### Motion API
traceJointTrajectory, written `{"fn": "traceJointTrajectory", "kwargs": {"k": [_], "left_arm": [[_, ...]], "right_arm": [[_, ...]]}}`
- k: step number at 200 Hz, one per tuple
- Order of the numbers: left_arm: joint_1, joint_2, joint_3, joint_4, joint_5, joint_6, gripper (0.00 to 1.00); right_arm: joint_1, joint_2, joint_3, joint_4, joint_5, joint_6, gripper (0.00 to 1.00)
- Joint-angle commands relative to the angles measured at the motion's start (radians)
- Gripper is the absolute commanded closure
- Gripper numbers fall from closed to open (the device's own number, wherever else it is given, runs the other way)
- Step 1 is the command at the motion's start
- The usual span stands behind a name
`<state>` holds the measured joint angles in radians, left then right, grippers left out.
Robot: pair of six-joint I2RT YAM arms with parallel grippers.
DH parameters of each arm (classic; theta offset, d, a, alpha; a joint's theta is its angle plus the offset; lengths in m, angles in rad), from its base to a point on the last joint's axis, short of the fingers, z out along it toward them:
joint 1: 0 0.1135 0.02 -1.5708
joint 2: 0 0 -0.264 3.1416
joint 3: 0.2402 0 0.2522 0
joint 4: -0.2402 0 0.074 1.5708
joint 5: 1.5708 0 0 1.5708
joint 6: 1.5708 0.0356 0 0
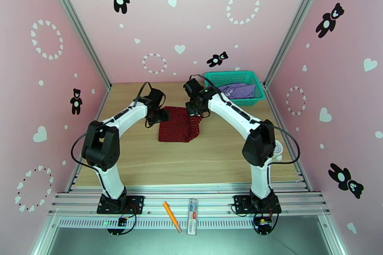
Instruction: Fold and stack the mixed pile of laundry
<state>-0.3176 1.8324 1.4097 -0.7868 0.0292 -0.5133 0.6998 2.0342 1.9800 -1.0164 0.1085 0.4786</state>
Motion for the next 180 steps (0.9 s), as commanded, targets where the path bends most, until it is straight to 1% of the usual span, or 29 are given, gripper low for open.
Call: {"fn": "traceJointTrajectory", "kwargs": {"k": [1,37,72,142,149,180], "left_arm": [[0.030,0.011,-0.038,0.006,-0.030,-0.020,0.33],[0.045,0.093,-0.058,0.049,-0.010,-0.030,0.36],[0.045,0.123,-0.097,0.088,0.013,-0.035,0.36],[0.045,0.129,-0.150,0.125,0.035,-0.032,0.37],[0.045,0.122,-0.150,0.123,0.034,-0.031,0.38],[0.045,0.077,-0.126,0.078,-0.002,-0.022,0.37]], "right_arm": [[0.022,0.063,0.079,-0.061,-0.011,-0.004,1.00],[0.057,0.155,0.194,-0.095,-0.027,0.008,1.00],[0.085,0.235,0.273,-0.090,-0.074,0.037,1.00],[0.107,0.356,0.307,-0.003,-0.213,0.113,1.00],[0.108,0.364,0.307,0.008,-0.229,0.117,0.95],[0.111,0.379,0.307,0.038,-0.268,0.127,0.66]]}}
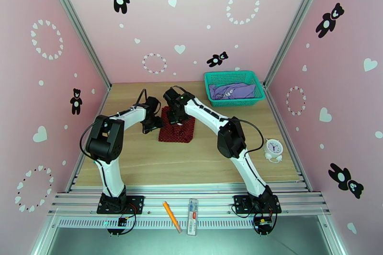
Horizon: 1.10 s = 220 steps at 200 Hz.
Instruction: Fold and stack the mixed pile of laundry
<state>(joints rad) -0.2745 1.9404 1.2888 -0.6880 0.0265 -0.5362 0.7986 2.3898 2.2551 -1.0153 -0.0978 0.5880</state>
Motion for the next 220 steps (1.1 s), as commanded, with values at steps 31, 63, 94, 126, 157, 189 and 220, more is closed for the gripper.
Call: {"fn": "traceJointTrajectory", "kwargs": {"k": [31,63,94,126,157,189,220], "left_arm": [[0.001,-0.112,0.069,-0.137,-0.104,0.021,0.35],[0.003,-0.222,0.178,-0.320,-0.283,0.041,0.32],[0.015,-0.356,0.243,-0.466,-0.410,0.041,0.30],[0.015,-0.459,0.255,-0.520,-0.362,0.024,0.29],[0.014,-0.528,0.214,-0.509,-0.291,0.009,0.29],[0.012,-0.565,0.177,-0.485,-0.226,0.002,0.30],[0.000,-0.592,0.155,-0.467,-0.173,-0.004,0.30]], "right_arm": [[0.013,0.008,0.032,0.037,-0.059,0.007,0.38],[0.013,-0.040,0.032,0.037,-0.058,-0.007,0.28],[0.012,-0.114,-0.001,0.035,-0.046,-0.023,0.26],[0.012,-0.225,-0.131,0.127,-0.081,-0.014,0.26],[0.010,-0.211,-0.183,0.180,-0.123,-0.013,0.50],[0.011,-0.100,-0.183,0.261,-0.201,0.010,0.92],[0.014,-0.009,-0.181,0.290,-0.227,0.039,1.00]]}}
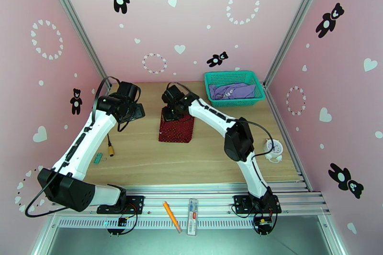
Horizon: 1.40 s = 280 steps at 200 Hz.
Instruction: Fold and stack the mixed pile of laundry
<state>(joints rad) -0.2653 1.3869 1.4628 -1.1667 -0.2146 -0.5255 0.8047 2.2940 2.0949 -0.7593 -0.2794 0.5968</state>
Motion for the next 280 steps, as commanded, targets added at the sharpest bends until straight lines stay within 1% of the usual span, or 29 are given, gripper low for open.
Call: {"fn": "traceJointTrajectory", "kwargs": {"k": [1,21,39,65,77,89,104,120,141,162,180,210,225,238,280], "left_arm": [[-0.010,-0.039,-0.019,0.012,0.069,-0.014,0.30],[-0.032,-0.050,-0.024,0.013,0.086,-0.020,0.30],[-0.071,-0.061,-0.028,0.009,0.088,-0.034,0.30],[-0.153,-0.094,-0.055,0.000,0.082,-0.075,0.28],[-0.197,-0.125,-0.083,-0.001,0.068,-0.109,0.25],[-0.243,-0.165,-0.121,0.000,0.051,-0.153,0.22],[-0.301,-0.219,-0.190,0.027,0.050,-0.224,0.18],[-0.357,-0.263,-0.290,0.109,0.076,-0.308,0.14],[-0.405,-0.267,-0.432,0.289,0.155,-0.442,0.10],[-0.437,-0.187,-0.512,0.486,0.207,-0.583,0.06],[-0.466,-0.076,-0.496,0.565,0.186,-0.679,0.04],[-0.489,0.029,-0.494,0.681,0.113,-0.854,0.02],[-0.489,0.069,-0.512,0.750,0.110,-0.939,0.02],[-0.491,0.106,-0.512,0.777,0.108,-0.997,0.02],[-0.493,0.192,-0.492,0.776,0.049,-1.107,0.02]], "right_arm": [[0.008,0.089,-0.021,0.034,-0.046,0.031,1.00],[0.011,0.129,-0.022,0.032,-0.051,0.040,1.00],[0.011,0.138,-0.017,0.032,-0.058,0.036,1.00],[0.005,0.105,0.073,-0.041,-0.037,-0.012,1.00],[-0.006,0.070,0.116,-0.085,-0.024,-0.038,0.95],[-0.023,0.015,0.140,-0.129,-0.003,-0.065,0.86],[-0.050,-0.084,0.121,-0.180,0.050,-0.098,0.73],[-0.081,-0.219,0.028,-0.199,0.126,-0.125,0.60],[-0.130,-0.422,-0.195,-0.153,0.192,-0.137,0.46],[-0.175,-0.628,-0.433,-0.089,0.218,-0.141,0.31],[-0.204,-0.770,-0.586,-0.067,0.236,-0.152,0.23],[-0.228,-0.936,-0.762,-0.065,0.254,-0.179,0.11],[-0.237,-0.998,-0.819,-0.068,0.255,-0.185,0.06],[-0.245,-1.034,-0.854,-0.072,0.258,-0.187,0.01],[-0.266,-1.089,-0.907,-0.078,0.260,-0.206,0.01]]}}
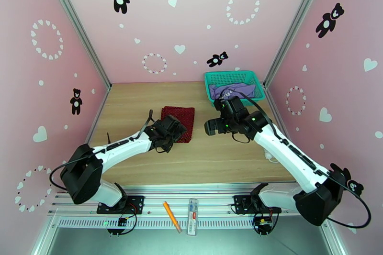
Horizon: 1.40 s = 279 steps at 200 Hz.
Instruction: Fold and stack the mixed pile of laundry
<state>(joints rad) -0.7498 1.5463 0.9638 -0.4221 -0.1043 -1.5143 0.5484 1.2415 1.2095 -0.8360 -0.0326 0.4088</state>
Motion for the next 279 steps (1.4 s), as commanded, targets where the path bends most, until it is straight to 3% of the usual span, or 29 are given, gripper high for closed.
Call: {"fn": "traceJointTrajectory", "kwargs": {"k": [1,80,104,143,167,194,218,244,279], "left_arm": [[-0.009,0.035,0.007,0.032,-0.062,-0.118,0.02],[0.021,0.212,0.034,0.106,-0.069,-0.164,0.02],[0.035,0.241,0.042,0.096,-0.097,-0.149,0.10],[0.090,0.247,0.082,0.037,-0.129,-0.036,0.43],[0.140,0.251,0.116,-0.021,-0.126,0.103,0.73],[0.225,0.263,0.142,-0.051,-0.030,0.317,0.85],[0.291,0.336,0.265,-0.170,0.067,0.598,0.95],[0.294,0.452,0.459,-0.383,0.081,0.894,1.00],[0.272,0.484,0.526,-0.485,0.122,1.106,1.00]], "right_arm": [[-0.010,-0.037,-0.023,-0.001,0.013,-0.018,0.01],[-0.021,-0.030,-0.049,-0.002,0.010,-0.024,0.01],[-0.022,-0.033,-0.043,-0.011,0.008,-0.024,0.01],[-0.022,-0.034,-0.043,-0.012,0.000,-0.019,0.04],[-0.024,-0.024,-0.039,-0.001,-0.015,-0.007,0.05],[-0.024,-0.009,-0.034,0.013,-0.026,0.028,0.08],[-0.024,0.021,-0.039,0.061,-0.081,0.071,0.11],[-0.024,0.099,-0.030,0.123,-0.162,0.075,0.11],[-0.024,0.268,0.076,0.132,-0.169,-0.035,0.09]]}}
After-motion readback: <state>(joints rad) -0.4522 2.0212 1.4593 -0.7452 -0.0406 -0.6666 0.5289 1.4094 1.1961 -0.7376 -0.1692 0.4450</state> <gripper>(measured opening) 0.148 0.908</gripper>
